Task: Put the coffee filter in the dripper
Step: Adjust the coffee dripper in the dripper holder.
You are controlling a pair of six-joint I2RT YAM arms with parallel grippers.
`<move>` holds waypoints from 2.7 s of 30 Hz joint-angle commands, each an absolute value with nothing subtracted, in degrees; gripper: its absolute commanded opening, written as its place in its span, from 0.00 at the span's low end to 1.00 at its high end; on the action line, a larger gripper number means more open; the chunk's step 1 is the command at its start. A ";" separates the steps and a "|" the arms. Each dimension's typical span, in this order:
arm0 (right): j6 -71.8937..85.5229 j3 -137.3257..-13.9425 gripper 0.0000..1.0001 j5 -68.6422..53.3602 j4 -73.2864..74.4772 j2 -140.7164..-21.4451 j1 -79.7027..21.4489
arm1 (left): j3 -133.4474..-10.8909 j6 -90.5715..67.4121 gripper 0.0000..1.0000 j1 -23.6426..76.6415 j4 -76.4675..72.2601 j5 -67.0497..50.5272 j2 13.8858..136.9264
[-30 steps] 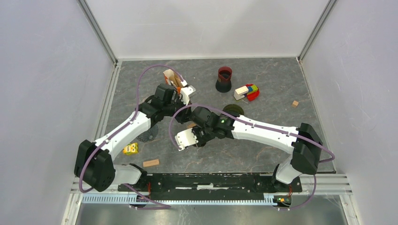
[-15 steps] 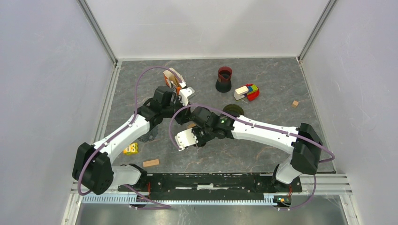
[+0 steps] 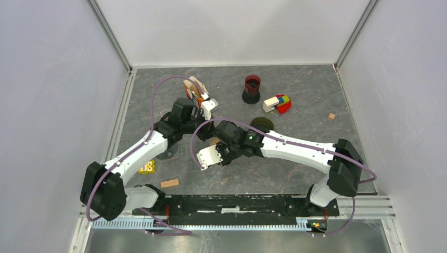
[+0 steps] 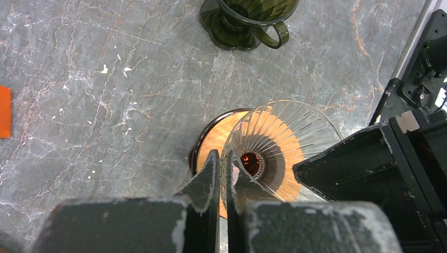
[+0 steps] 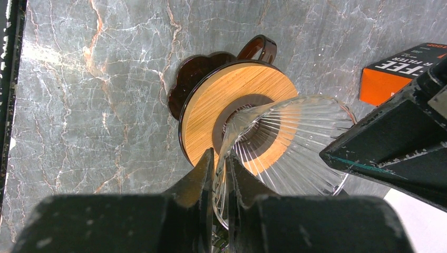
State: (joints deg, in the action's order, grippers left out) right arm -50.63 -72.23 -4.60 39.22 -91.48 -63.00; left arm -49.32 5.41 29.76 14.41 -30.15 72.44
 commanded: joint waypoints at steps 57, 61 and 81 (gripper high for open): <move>-45.79 -78.95 0.47 -4.97 45.28 -96.96 -60.40 | -48.64 7.70 0.02 32.52 22.27 -27.33 75.87; -45.96 -81.47 0.55 -5.05 46.70 -96.52 -60.21 | -48.96 7.89 0.02 32.53 22.37 -27.20 75.68; -45.62 -86.52 0.64 -4.11 50.20 -93.91 -59.25 | -55.09 8.77 0.02 32.46 23.14 -24.80 75.78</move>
